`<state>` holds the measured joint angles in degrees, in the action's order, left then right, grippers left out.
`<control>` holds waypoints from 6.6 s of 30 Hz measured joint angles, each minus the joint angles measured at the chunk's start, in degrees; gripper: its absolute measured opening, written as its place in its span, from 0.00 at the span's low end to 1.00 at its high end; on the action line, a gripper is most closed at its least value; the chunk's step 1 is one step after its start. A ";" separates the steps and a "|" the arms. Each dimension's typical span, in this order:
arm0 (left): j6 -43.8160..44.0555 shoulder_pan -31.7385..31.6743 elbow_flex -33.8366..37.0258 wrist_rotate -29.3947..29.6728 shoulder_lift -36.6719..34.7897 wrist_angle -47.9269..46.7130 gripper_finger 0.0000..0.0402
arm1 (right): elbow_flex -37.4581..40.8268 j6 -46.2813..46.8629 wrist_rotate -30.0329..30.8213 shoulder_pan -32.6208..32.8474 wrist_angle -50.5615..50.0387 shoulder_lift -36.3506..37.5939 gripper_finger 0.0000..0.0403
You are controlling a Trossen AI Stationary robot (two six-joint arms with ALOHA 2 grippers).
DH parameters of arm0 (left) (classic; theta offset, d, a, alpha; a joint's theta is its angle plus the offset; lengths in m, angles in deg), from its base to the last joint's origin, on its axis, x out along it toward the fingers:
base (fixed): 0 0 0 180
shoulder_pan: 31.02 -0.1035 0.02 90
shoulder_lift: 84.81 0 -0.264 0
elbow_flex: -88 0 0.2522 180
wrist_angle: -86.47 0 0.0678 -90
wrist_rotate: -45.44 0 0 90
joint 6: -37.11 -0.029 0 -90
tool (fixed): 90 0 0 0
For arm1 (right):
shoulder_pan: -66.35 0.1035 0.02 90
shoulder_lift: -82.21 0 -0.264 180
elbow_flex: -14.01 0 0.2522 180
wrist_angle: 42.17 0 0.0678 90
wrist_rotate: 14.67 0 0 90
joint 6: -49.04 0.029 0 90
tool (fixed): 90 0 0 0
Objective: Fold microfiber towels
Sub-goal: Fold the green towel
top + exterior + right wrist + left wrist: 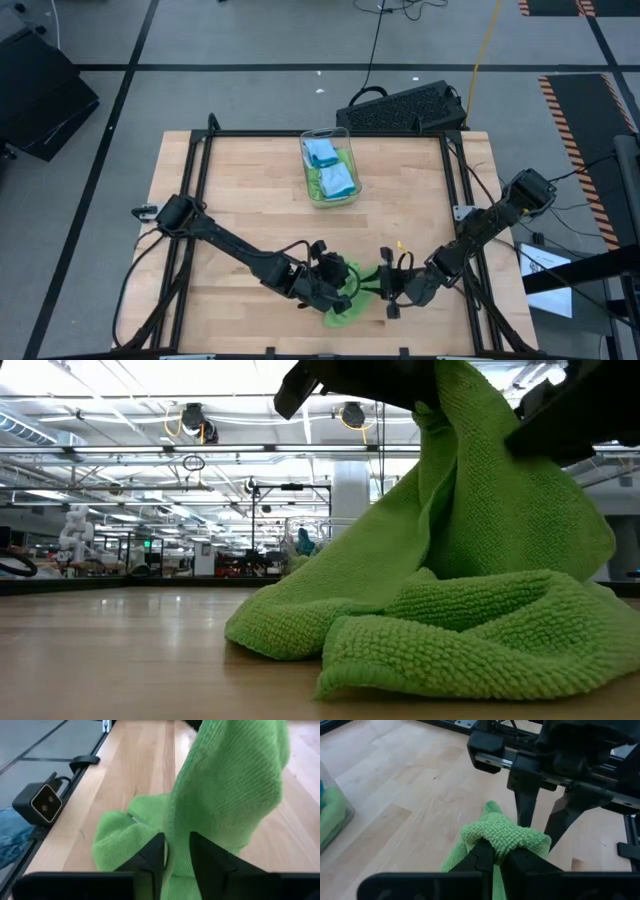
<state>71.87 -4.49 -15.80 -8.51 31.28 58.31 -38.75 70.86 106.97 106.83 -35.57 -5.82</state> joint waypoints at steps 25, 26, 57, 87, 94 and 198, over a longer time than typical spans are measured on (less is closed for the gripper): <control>-2.47 0.85 1.75 -5.94 2.48 -5.39 0.49 | -0.02 11.42 0.40 5.56 -29.79 14.02 0.01; -2.03 0.83 1.77 -7.14 2.71 -5.14 0.50 | 0.00 11.88 1.17 5.95 -31.02 14.52 0.01; -20.18 0.46 1.86 -11.68 12.22 21.63 0.54 | 0.04 5.27 4.54 6.50 -32.26 20.13 0.01; -21.02 -0.92 1.73 5.31 11.43 5.31 0.03 | 2.69 10.30 -1.93 6.54 -34.01 21.79 0.01; -21.09 -0.90 1.66 1.84 8.24 4.33 0.01 | 4.05 12.98 -1.93 6.54 -33.96 21.81 0.01; -7.98 -1.53 1.68 -15.32 8.00 17.88 0.01 | 5.79 -10.14 1.31 9.08 -18.64 19.85 0.35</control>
<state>63.90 -6.02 -14.12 -23.83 39.28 76.19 -32.96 60.71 108.28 115.91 -54.21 14.02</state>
